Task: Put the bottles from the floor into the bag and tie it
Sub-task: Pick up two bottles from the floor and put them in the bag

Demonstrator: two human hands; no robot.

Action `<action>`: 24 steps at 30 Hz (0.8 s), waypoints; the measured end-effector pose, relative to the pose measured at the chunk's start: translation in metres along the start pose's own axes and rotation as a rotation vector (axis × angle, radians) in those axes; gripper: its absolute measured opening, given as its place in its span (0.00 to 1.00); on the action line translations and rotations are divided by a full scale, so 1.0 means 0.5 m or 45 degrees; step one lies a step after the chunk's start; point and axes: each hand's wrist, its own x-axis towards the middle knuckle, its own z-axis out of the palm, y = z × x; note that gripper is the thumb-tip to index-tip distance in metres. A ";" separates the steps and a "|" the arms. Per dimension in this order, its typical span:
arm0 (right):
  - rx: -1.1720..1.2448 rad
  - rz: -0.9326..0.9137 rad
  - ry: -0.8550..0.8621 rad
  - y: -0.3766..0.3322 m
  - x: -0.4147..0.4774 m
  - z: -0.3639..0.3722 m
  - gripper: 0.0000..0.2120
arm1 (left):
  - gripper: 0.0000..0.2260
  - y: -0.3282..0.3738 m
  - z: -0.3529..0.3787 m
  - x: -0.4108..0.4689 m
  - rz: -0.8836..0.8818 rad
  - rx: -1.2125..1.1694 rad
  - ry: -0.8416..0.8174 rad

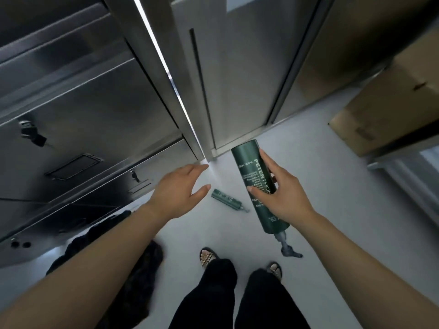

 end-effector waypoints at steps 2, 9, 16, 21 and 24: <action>0.014 0.013 0.009 0.027 -0.021 0.012 0.40 | 0.24 0.007 0.036 0.003 0.021 0.025 -0.011; 0.042 0.047 -0.021 0.212 -0.037 0.092 0.40 | 0.23 -0.005 0.239 0.060 0.005 -0.011 0.038; -0.012 0.096 0.014 0.522 0.019 0.295 0.40 | 0.22 -0.133 0.591 0.181 0.026 -0.007 0.033; -0.064 0.125 0.022 0.786 0.064 0.465 0.40 | 0.22 -0.254 0.891 0.263 0.048 -0.004 0.005; -0.116 0.122 0.004 0.928 0.094 0.539 0.40 | 0.22 -0.321 1.044 0.323 0.081 0.012 0.034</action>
